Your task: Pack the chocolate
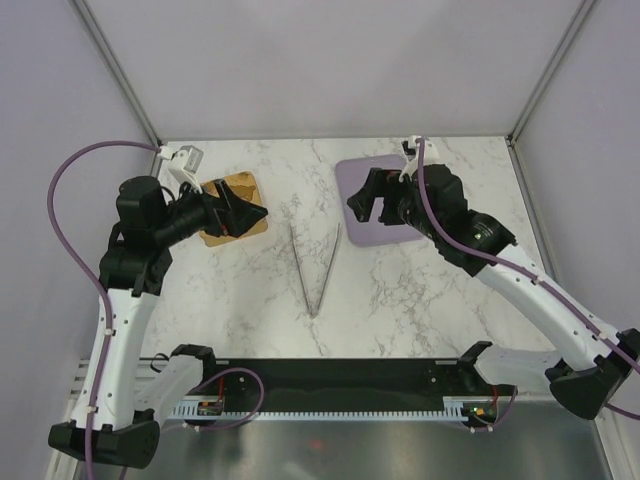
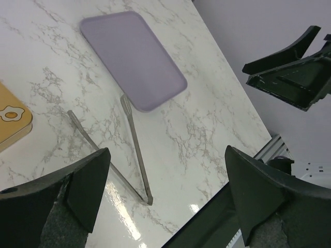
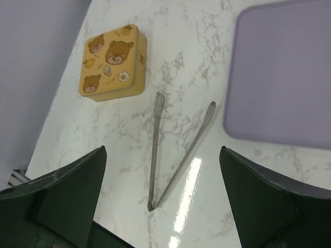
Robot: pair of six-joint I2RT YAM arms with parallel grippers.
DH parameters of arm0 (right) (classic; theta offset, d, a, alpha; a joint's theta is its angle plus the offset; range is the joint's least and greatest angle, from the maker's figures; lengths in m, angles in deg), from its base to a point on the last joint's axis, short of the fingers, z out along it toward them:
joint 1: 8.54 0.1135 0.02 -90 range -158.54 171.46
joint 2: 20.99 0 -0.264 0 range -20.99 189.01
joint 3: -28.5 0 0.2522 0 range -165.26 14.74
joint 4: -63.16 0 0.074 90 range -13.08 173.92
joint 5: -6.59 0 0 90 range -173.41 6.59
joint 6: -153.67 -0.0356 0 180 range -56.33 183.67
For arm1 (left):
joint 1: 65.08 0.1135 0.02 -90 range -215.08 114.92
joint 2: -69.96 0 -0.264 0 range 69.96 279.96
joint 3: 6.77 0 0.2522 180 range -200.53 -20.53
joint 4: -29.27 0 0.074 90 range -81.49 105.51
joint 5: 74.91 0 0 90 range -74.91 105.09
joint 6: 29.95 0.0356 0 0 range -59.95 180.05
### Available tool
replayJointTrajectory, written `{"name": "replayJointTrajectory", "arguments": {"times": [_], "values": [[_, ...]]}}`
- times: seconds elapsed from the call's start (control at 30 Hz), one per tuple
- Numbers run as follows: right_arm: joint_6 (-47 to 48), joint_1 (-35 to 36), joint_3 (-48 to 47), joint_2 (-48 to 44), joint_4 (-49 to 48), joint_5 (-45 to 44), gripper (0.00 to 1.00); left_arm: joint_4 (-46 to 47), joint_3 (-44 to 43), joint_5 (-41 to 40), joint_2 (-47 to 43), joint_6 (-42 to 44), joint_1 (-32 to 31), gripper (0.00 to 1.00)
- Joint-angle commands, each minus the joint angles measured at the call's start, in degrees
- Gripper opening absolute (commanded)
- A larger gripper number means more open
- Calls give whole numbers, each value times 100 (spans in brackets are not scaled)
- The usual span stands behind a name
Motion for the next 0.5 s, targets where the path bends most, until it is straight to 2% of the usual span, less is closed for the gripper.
{"name": "replayJointTrajectory", "arguments": {"times": [0.0, 0.27, 0.47], "values": [[158, 9, 234, -472, 651, -363, 98, 361, 163, 437, -322, -66, -22, 100], [342, 9, 516, -1158, 898, -899, 98, 537, 374, 481, -569, -304, -22, 100], [404, 9, 340, -1106, 960, -970, 98, 564, 286, 499, -595, -286, -22, 100]]}}
